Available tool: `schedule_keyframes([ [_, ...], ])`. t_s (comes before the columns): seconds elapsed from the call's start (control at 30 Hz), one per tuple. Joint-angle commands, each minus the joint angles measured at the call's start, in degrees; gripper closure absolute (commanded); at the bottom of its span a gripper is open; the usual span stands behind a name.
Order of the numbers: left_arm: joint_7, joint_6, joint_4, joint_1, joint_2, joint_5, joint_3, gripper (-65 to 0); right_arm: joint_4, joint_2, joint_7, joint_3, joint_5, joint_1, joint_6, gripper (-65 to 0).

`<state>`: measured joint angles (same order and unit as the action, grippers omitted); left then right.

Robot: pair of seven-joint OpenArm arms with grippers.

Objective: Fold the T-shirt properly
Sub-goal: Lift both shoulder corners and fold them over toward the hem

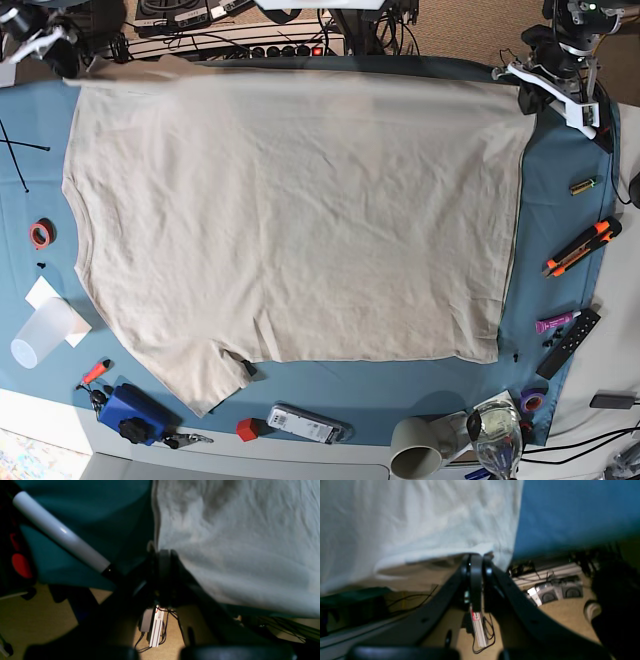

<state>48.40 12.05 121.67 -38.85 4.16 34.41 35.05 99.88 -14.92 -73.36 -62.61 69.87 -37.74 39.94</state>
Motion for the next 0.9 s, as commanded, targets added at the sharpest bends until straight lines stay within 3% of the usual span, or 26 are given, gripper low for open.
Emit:
schedule_keyframes([
  [0.0,-1.2,-0.2,1.03,-0.37,0.44,0.07,-0.28,0.0,0.72,-1.42,1.57,-0.57,-0.42,0.07,0.06,0.0],
  [0.17,-3.37,-0.72,1.03,0.33,0.44,-2.78,-2.91,0.0,0.72,-2.75,4.28,-0.52,-5.49,3.17,0.06,0.0],
  [0.3,-3.45,-4.5,0.98,2.89,0.48,-6.99,-3.43,0.0,0.72,-4.02,4.39,0.02,-7.93,5.42,0.06,0.0],
  [0.53,-4.0,-4.61,0.17,3.8,0.5,-8.66,-4.46,0.0,0.68,-5.4,4.59,0.28,-10.47,9.38,0.06,0.0],
  [0.73,-5.31,-4.79,-1.31,6.56,0.5,-9.66,-7.43,0.0,0.61,-6.21,6.27,7.13,-16.15,11.98,-0.15,0.0],
  [0.87,-6.56,-5.05,-1.36,8.74,0.5,-14.45,-10.93,0.0,0.61,-6.19,8.59,11.45,-20.68,14.71,-1.81,0.0],
])
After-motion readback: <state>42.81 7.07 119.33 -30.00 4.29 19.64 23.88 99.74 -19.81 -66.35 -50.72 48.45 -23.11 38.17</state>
